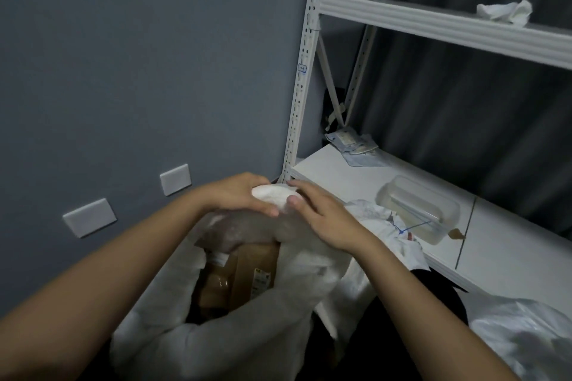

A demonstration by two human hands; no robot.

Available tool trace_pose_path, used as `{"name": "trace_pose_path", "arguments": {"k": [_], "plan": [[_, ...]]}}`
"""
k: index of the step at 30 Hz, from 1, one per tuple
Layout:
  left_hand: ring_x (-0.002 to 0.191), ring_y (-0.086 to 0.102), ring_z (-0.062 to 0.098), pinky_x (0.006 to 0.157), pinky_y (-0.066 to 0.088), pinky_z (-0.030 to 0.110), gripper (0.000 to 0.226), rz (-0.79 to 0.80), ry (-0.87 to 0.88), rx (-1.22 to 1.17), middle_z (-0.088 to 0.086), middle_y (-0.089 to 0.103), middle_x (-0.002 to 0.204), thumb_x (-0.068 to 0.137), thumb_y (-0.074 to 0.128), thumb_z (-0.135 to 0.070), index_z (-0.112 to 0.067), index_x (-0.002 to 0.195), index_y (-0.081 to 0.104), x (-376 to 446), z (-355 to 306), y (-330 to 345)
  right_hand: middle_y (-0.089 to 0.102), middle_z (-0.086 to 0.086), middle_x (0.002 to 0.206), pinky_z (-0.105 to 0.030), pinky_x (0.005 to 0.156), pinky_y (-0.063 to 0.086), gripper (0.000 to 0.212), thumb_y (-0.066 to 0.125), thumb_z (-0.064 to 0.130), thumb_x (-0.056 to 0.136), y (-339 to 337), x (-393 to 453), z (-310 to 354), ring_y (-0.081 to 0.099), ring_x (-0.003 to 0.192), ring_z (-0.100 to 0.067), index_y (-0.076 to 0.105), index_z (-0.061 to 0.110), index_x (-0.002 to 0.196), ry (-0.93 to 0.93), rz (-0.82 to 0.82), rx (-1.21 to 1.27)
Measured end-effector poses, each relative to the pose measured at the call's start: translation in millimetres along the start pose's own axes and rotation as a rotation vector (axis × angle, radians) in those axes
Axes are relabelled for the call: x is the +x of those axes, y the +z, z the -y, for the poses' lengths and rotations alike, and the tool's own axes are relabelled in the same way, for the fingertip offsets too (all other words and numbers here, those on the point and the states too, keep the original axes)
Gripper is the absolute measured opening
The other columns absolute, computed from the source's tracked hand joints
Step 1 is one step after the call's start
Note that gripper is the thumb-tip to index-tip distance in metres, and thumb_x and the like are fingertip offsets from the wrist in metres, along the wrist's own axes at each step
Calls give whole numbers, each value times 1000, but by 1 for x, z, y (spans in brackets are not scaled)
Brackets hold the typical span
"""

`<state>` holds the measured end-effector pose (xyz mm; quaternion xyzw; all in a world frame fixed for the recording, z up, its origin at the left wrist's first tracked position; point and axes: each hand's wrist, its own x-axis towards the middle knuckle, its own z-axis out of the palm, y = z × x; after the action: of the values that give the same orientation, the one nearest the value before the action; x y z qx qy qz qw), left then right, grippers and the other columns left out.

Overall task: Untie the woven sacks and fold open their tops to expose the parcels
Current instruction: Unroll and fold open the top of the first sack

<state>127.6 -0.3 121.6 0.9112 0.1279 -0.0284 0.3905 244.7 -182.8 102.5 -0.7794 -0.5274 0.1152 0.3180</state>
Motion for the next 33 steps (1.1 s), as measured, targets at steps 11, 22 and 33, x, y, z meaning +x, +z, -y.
{"name": "trace_pose_path", "arguments": {"k": [11,22,33], "plan": [[66,52,-2,58,35,15,20,-99,106,181,-14,56,71,81,73,-32,-32,75,54,-9,11,2,61,1,114,-36,84,42,38,37,48,99,15,16,8,54,103,-18,55,24,121,-80,47,-198],[71,54,10,62,39,27,27,-178,12,178,-10,56,74,76,75,-44,-29,76,51,-16,32,8,63,7,101,-29,79,43,29,44,43,98,33,38,4,56,91,-7,61,23,110,-94,93,-28],[75,49,10,66,40,27,40,-242,-1,11,-5,54,84,70,81,-37,-25,92,50,-22,63,10,58,5,86,-33,76,41,19,49,30,98,50,62,6,53,83,-13,62,18,93,-130,119,-40]]}}
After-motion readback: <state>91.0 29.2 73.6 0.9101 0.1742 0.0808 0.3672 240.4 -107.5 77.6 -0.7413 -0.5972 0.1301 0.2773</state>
